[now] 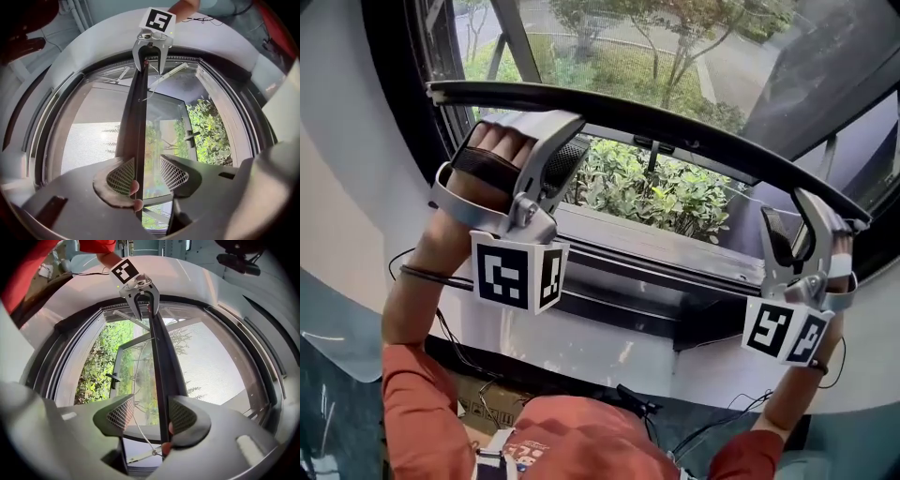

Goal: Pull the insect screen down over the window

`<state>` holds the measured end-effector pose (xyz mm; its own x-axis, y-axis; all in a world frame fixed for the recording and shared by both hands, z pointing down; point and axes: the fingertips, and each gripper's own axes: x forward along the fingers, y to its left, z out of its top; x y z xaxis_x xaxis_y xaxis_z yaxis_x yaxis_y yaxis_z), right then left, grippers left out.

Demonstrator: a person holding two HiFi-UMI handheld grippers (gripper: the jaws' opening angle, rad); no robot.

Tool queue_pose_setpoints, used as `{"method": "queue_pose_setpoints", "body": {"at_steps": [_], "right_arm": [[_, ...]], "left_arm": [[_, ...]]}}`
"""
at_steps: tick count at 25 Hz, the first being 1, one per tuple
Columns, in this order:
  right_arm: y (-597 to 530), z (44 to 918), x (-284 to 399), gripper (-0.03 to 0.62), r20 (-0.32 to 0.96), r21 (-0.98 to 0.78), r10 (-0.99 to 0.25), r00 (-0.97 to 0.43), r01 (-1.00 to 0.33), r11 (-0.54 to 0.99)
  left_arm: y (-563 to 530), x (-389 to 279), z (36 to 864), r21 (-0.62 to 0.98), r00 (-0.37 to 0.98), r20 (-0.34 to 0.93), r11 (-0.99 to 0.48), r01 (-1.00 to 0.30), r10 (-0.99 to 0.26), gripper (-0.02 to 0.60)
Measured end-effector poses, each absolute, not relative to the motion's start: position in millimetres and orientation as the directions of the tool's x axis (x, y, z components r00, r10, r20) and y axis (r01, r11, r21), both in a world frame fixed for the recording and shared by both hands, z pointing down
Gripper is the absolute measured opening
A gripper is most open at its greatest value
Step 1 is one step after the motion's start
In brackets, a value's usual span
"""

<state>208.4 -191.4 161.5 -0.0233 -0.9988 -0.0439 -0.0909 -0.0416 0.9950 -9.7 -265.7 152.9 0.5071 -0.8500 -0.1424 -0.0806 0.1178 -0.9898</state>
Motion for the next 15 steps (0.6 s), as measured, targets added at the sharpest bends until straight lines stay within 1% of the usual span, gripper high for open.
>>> {"method": "queue_pose_setpoints", "body": {"at_steps": [10, 15], "right_arm": [[-183, 229, 207, 0.239, 0.099, 0.977, -0.993, -0.061, -0.183, 0.108], [-182, 263, 208, 0.242, 0.164, 0.964, -0.985, -0.057, -0.204, 0.172]], "left_arm": [[-258, -9, 219, -0.999, 0.533, -0.002, -0.023, -0.040, -0.846, 0.172], [-257, -8, 253, -0.995, 0.533, 0.068, -0.093, -0.019, -0.843, 0.175]]}}
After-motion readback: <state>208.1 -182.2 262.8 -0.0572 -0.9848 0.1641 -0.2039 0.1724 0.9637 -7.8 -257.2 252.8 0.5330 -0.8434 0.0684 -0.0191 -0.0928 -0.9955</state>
